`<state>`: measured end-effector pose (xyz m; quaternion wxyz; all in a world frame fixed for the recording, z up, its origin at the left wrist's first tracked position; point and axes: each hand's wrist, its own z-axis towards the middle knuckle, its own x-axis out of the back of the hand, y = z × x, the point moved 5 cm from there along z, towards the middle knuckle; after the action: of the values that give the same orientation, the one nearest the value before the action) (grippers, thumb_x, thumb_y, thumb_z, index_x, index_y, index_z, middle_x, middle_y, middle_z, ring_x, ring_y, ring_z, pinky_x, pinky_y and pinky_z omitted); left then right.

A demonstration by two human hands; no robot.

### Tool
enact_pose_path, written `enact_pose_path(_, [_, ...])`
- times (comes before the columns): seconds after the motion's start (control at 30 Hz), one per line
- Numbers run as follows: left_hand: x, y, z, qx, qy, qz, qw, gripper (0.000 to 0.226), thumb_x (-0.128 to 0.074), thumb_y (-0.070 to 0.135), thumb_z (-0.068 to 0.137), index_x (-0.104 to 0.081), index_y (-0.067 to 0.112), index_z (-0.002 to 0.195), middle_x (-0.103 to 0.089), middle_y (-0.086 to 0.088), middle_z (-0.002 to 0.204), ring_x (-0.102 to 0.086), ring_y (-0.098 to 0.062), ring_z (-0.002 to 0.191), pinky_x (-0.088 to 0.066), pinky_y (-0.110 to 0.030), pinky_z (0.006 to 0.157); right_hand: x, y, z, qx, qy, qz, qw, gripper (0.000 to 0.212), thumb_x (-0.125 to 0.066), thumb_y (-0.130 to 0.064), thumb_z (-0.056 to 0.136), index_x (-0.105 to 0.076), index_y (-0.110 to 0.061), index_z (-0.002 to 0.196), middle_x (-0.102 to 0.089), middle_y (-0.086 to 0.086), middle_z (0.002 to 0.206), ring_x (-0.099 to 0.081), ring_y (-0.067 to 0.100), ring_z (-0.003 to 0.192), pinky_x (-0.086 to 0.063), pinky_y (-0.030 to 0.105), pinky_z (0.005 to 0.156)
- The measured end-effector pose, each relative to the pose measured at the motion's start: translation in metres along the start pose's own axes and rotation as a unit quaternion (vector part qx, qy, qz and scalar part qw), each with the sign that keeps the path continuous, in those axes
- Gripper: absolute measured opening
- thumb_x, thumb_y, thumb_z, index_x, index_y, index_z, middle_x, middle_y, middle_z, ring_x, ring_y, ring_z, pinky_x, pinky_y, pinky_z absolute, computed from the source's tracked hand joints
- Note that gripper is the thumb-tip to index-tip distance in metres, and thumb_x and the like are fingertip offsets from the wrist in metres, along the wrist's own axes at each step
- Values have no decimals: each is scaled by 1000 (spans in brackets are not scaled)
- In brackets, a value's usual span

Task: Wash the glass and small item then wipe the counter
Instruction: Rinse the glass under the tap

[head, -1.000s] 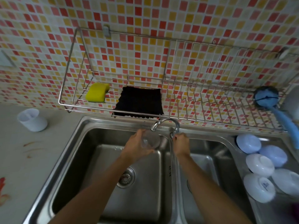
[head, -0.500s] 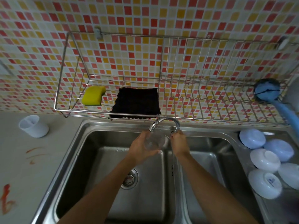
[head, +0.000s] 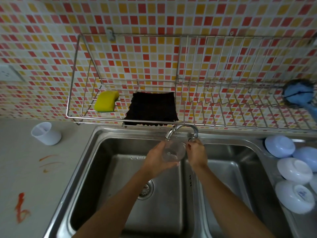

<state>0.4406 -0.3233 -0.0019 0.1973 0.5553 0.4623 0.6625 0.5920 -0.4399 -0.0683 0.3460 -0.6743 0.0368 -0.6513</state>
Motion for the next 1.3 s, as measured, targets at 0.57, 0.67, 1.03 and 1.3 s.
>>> enact_pose_path(0.57, [8, 8, 7, 15, 26, 24, 999, 66, -86, 43, 63, -50, 29, 116, -62, 13, 107, -60, -7, 98, -48, -17, 79, 9, -4, -1, -28, -9, -16, 999, 15, -62, -16, 92, -72, -7, 97, -65, 11, 105, -67, 25, 90, -57, 37, 80])
enact_pose_path(0.67, [11, 6, 7, 23, 39, 10, 999, 69, -88, 41, 61, -50, 29, 118, -63, 13, 107, -61, -7, 97, -49, -15, 79, 10, -4, 0, -30, -12, -24, 999, 15, -61, -17, 92, -72, -9, 97, -65, 10, 105, -67, 25, 89, -57, 35, 78])
enact_pose_path(1.03, [12, 3, 8, 37, 33, 18, 999, 73, -88, 40, 62, -49, 26, 122, -61, 12, 107, -61, -9, 98, -47, -14, 75, 10, -5, -2, -23, -5, -34, 999, 13, -63, -17, 91, -74, -10, 94, -66, 9, 101, -67, 23, 84, -58, 35, 76])
enact_pose_path(1.3, [-6, -12, -8, 51, 9, 24, 998, 75, -89, 42, 59, -52, 24, 122, -64, 13, 105, -62, -7, 96, -52, -16, 77, 13, -4, -2, -24, 4, -34, 999, 12, -65, -19, 90, -74, -12, 94, -67, 9, 98, -68, 23, 80, -59, 36, 74])
